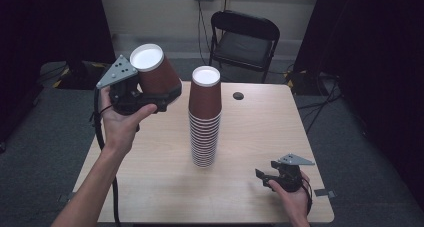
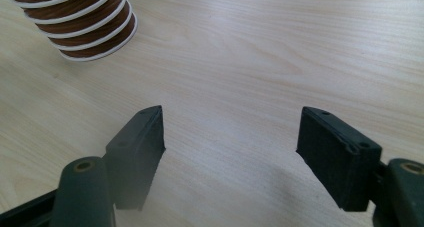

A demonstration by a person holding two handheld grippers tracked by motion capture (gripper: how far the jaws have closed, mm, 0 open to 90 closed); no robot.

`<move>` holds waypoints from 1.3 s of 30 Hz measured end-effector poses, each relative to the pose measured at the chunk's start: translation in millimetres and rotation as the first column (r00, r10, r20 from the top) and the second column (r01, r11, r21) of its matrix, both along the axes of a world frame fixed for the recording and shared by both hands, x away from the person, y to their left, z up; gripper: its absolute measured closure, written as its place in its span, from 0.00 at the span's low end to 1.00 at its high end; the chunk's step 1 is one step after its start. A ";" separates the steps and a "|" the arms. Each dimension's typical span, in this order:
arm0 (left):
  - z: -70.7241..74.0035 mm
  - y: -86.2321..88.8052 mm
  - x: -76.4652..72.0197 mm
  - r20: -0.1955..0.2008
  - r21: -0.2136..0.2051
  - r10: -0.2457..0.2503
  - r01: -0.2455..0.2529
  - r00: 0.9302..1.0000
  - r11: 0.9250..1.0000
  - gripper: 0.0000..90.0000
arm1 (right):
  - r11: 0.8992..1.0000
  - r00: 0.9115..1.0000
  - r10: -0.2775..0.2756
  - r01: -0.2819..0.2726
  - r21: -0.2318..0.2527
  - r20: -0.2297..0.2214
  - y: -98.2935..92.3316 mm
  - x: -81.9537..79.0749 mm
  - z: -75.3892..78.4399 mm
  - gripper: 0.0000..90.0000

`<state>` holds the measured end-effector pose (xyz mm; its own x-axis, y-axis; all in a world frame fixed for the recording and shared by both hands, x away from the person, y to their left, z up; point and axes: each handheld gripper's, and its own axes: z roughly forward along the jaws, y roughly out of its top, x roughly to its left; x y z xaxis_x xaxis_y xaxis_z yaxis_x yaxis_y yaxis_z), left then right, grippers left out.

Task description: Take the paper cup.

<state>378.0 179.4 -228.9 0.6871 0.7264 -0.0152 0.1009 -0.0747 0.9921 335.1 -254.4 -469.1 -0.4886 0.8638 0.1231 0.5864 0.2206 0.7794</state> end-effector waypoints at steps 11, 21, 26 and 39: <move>-33.8 12.7 -3.3 -0.051 0.011 -0.020 0.021 0.999 1.000 0.12 | 1.000 1.000 0.012 -0.012 0.004 0.008 4.0 -1.5 0.9 0.31; -60.5 14.8 -17.6 -0.002 0.046 0.036 -0.036 0.999 0.998 0.12 | 0.999 0.999 0.030 -0.030 0.012 0.010 6.4 -2.0 1.6 0.27; -77.4 13.3 -24.8 -0.043 0.037 0.001 0.000 0.999 0.999 0.12 | 0.998 0.998 0.063 -0.063 -0.011 0.014 11.6 -3.1 1.5 0.28; -110.4 21.0 -23.8 -0.130 -0.001 0.004 -0.004 0.991 1.000 0.12 | 0.993 0.992 0.118 -0.118 -0.005 0.049 21.7 -4.5 2.9 0.25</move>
